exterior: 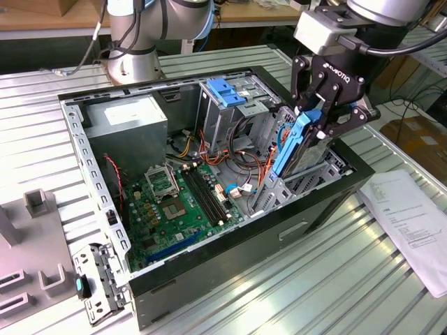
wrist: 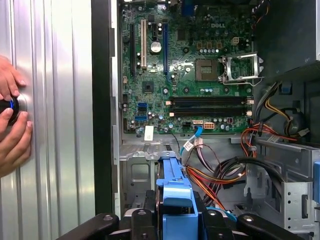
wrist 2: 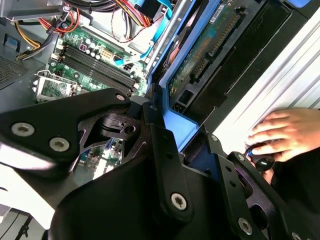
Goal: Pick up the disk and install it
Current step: 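Insert the disk into the insertion slot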
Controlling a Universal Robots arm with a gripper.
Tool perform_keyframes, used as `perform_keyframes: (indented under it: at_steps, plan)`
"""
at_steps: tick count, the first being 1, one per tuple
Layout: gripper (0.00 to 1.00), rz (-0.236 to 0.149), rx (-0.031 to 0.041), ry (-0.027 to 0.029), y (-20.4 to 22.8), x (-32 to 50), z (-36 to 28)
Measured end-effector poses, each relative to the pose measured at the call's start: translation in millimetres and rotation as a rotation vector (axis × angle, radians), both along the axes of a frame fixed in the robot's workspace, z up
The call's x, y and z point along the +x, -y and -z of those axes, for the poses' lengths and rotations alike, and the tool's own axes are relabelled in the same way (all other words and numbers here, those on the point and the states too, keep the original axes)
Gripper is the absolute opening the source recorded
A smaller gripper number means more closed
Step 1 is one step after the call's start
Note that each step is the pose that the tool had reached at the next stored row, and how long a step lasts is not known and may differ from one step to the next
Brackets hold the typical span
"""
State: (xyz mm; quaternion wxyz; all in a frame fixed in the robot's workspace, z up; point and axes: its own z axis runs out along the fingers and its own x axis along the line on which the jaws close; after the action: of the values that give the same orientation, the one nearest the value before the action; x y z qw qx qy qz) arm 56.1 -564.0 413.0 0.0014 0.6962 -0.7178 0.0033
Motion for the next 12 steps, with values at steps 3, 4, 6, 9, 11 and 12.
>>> perform_keyframes:
  at_steps: [3, 4, 6, 9, 11, 12]
  plan:
    - [0.37, 0.0, 0.0, 0.0, 0.1, 0.0, 1.5]
    - [0.37, 0.0, 0.0, 0.0, 0.2, 0.0, 2.1]
    - [0.37, 0.0, -0.0001, 0.0, 0.3, 0.0, 3.3]
    - [0.37, 0.0, -0.0001, 0.0, 0.3, 0.0, 4.8]
    - [0.37, 0.0, 0.0, 0.0, 0.4, 0.0, 6.1]
    - [0.37, 0.0, 0.0, 0.0, 0.5, 0.0, 6.6]
